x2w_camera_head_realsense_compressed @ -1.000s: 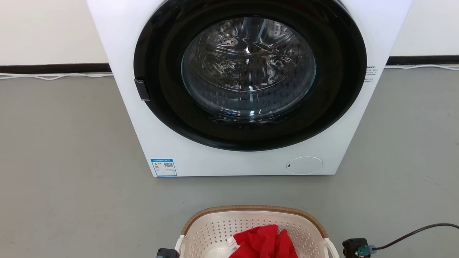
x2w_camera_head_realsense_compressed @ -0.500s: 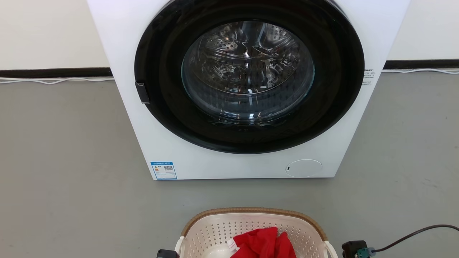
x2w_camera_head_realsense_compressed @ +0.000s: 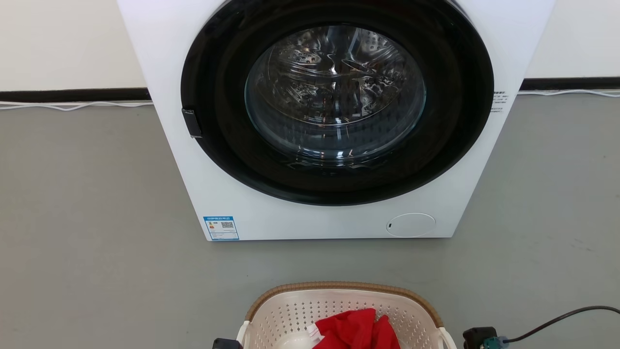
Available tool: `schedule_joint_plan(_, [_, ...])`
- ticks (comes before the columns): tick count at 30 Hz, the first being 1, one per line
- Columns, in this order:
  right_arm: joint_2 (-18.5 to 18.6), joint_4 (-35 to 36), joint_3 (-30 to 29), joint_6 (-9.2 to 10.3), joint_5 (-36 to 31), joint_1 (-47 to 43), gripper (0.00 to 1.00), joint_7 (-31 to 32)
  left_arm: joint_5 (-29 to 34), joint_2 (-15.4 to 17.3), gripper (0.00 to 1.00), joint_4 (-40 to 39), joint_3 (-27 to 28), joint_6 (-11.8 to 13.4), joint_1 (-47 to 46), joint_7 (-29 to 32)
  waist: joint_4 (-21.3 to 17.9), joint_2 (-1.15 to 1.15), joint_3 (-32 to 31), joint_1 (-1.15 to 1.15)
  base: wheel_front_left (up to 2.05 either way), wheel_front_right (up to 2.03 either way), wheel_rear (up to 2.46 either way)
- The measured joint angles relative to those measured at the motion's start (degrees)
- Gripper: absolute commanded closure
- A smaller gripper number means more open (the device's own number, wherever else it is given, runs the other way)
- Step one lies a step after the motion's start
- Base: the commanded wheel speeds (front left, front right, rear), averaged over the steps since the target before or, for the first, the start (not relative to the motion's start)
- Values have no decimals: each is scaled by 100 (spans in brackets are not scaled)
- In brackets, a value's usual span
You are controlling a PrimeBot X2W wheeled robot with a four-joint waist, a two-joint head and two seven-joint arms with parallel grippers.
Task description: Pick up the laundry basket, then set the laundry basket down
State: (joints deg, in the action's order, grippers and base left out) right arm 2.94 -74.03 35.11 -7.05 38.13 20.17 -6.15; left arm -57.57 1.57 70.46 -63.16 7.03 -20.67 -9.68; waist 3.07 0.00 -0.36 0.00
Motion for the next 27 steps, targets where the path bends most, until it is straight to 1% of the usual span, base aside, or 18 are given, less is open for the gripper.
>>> schedule_joint_plan(12, [-3,-34,94,0,118,36,100,-51,-53,0,100,7,-64,1,-2,-44,7,0,104,0,0,0,0])
schedule_joint_plan(17, [-3,-55,146,0,193,199,100,-52,-98,2,100,9,-77,12,-75,-86,9,0,246,0,0,0,0])
schedule_joint_plan(20, [-1,-62,149,0,193,367,100,-99,-108,2,100,12,-76,48,-238,-100,10,0,384,0,0,0,0])
schedule_joint_plan(24, [7,-70,59,0,163,767,100,-156,-196,11,100,9,-49,75,-633,-153,16,0,727,0,0,0,0])
schedule_joint_plan(27, [14,-77,-73,0,-13,1088,100,-183,-196,12,100,-3,-16,122,-931,-219,22,0,1012,0,0,0,0])
